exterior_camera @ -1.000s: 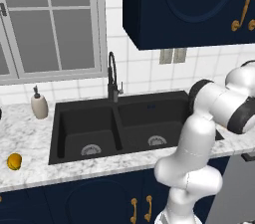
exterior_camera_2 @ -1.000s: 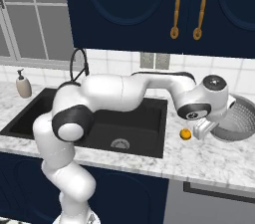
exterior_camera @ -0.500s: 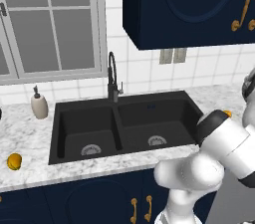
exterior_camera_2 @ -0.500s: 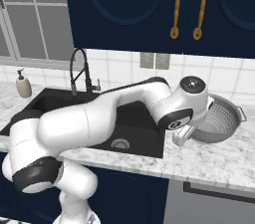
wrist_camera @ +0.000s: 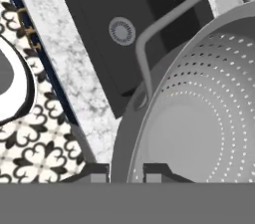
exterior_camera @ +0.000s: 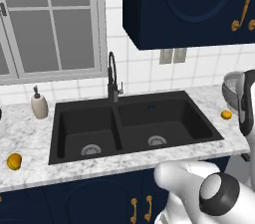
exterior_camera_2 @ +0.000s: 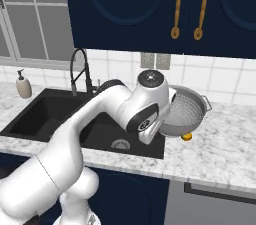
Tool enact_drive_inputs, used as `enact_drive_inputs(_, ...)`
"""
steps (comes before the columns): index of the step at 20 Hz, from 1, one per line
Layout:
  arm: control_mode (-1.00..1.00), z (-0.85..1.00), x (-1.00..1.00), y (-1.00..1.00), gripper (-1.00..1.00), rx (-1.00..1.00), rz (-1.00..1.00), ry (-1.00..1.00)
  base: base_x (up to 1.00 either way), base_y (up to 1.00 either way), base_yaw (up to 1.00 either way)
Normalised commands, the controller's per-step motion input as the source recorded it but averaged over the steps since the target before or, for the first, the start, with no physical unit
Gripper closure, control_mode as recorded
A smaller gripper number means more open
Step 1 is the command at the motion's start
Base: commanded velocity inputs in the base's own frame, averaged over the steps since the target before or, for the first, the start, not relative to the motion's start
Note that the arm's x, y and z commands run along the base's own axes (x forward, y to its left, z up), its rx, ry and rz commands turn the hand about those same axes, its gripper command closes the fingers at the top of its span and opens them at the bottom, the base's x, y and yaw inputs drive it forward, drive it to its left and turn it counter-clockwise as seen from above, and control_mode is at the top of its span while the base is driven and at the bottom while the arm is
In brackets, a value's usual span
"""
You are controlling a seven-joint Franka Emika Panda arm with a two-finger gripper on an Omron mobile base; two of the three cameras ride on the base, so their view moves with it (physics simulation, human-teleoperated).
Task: Put the colander in the sink, put the tangerine, mango in the colander, and turn on the sink faucet and pour water over the colander.
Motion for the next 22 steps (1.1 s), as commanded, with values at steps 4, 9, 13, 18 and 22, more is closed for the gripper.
enact_drive_inputs(4, -1.00, 0.27, 0.00, 0.85, 1.00, 0.00, 0.20, 0.00, 0.00, 0.00, 0.00)
enact_drive_inputs(9, -1.00, 0.13, 0.00, 0.67, 1.00, 0.00, 0.20, 0.00, 0.00, 0.00, 0.00)
enact_drive_inputs(13, -1.00, 0.25, 0.00, 0.73, 1.00, 0.00, 0.20, 0.01, 0.00, 0.00, 0.00)
enact_drive_inputs(18, -1.00, 0.21, -0.05, 0.88, 1.00, 0.00, 0.18, 0.03, 0.00, 0.00, 0.00)
enact_drive_inputs(22, -1.00, 0.21, -0.10, 1.00, 1.00, 0.00, 0.16, 0.07, 0.00, 0.00, 0.00)
